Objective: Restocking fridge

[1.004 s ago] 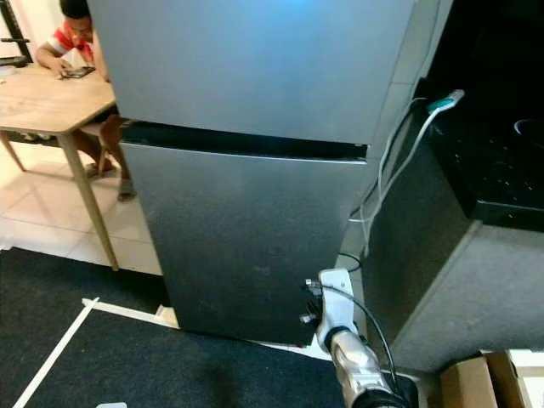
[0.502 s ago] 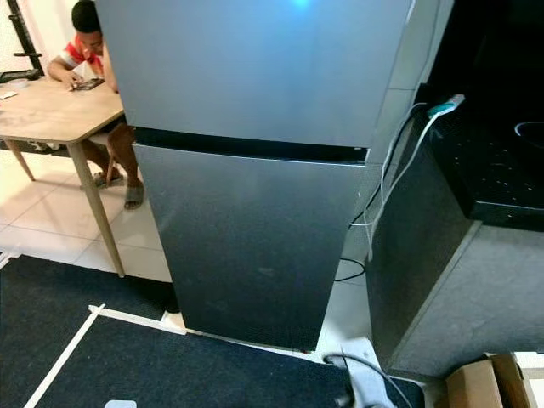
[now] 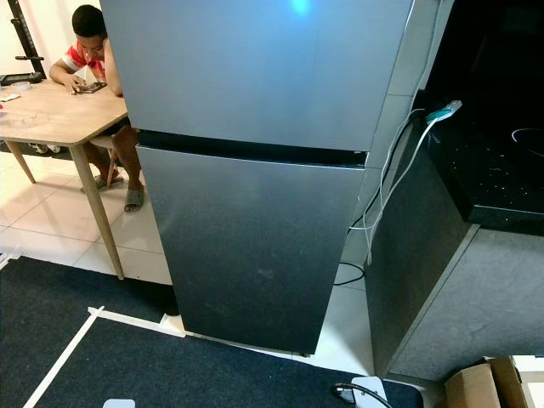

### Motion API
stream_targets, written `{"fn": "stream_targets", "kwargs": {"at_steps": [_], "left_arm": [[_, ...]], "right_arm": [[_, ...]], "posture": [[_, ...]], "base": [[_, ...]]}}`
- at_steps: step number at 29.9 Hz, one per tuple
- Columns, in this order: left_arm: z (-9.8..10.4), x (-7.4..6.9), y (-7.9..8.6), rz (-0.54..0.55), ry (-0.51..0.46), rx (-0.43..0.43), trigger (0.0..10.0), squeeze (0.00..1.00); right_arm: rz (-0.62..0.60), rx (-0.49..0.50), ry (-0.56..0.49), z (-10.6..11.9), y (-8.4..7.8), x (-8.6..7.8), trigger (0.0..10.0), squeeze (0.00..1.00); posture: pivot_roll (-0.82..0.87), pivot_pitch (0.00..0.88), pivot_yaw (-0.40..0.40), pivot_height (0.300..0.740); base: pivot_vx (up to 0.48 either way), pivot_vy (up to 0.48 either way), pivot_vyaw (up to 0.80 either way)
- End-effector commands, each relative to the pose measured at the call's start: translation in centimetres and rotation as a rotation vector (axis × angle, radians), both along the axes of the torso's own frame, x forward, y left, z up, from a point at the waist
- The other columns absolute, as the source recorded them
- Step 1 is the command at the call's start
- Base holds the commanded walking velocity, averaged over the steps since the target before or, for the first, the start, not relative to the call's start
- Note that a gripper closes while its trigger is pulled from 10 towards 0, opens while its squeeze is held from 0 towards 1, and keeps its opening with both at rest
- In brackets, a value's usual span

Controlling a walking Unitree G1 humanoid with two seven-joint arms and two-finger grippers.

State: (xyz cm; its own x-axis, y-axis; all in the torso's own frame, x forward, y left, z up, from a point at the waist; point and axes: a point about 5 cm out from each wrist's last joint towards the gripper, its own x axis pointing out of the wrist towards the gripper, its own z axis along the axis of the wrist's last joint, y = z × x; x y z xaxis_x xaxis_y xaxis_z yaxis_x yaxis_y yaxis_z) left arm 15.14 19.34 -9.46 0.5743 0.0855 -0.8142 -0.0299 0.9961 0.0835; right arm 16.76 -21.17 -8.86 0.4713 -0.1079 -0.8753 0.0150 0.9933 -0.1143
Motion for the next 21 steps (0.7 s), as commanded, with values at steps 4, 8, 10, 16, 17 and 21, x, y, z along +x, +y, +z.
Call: {"fn": "stream_targets", "kwargs": {"at_steps": [4, 8, 10, 16, 17, 21], "left_arm": [[0.1, -0.1, 0.9, -0.005, -0.003, 0.021, 10.0, 0.0], [0.7, 1.2, 1.1, -0.009, -0.033, 0.021, 10.0, 0.0], [1.7, 3.5, 1.2, -0.019, -0.089, 0.022, 10.0, 0.0], [3.0, 5.8, 0.9, -0.054, -0.155, 0.023, 10.0, 0.0], [3.0, 5.8, 0.9, -0.054, -0.155, 0.023, 10.0, 0.0], [3.1, 6.0, 0.9, -0.063, -0.16, 0.025, 10.0, 0.0]], "right_arm": [[-0.01, 0.012, 0.001, -0.1, 0.8, 0.2, 10.0, 0.0], [-0.001, 0.016, -0.004, -0.1, 0.8, 0.2, 10.0, 0.0], [0.001, 0.016, -0.006, -0.1, 0.8, 0.2, 10.0, 0.0], [-0.002, 0.02, -0.013, -0.1, 1.0, 0.2, 10.0, 0.0], [-0.002, 0.02, -0.013, -0.1, 1.0, 0.2, 10.0, 0.0], [-0.004, 0.016, -0.023, 0.5, 0.4, 1.2, 10.0, 0.0]], "posture": [[-0.01, 0.025, -0.001, 0.74], [-0.01, 0.022, -0.002, 0.74], [-0.01, 0.017, -0.003, 0.74], [-0.01, 0.009, 0.003, 0.74], [-0.01, 0.009, 0.003, 0.74], [-0.01, 0.001, 0.007, 0.74]], "base": [[0.184, 0.0, 0.0], [0.257, 0.0, 0.0], [0.259, 0.0, 0.0], [0.255, 0.0, 0.0], [0.255, 0.0, 0.0], [0.258, 0.0, 0.0]]}}
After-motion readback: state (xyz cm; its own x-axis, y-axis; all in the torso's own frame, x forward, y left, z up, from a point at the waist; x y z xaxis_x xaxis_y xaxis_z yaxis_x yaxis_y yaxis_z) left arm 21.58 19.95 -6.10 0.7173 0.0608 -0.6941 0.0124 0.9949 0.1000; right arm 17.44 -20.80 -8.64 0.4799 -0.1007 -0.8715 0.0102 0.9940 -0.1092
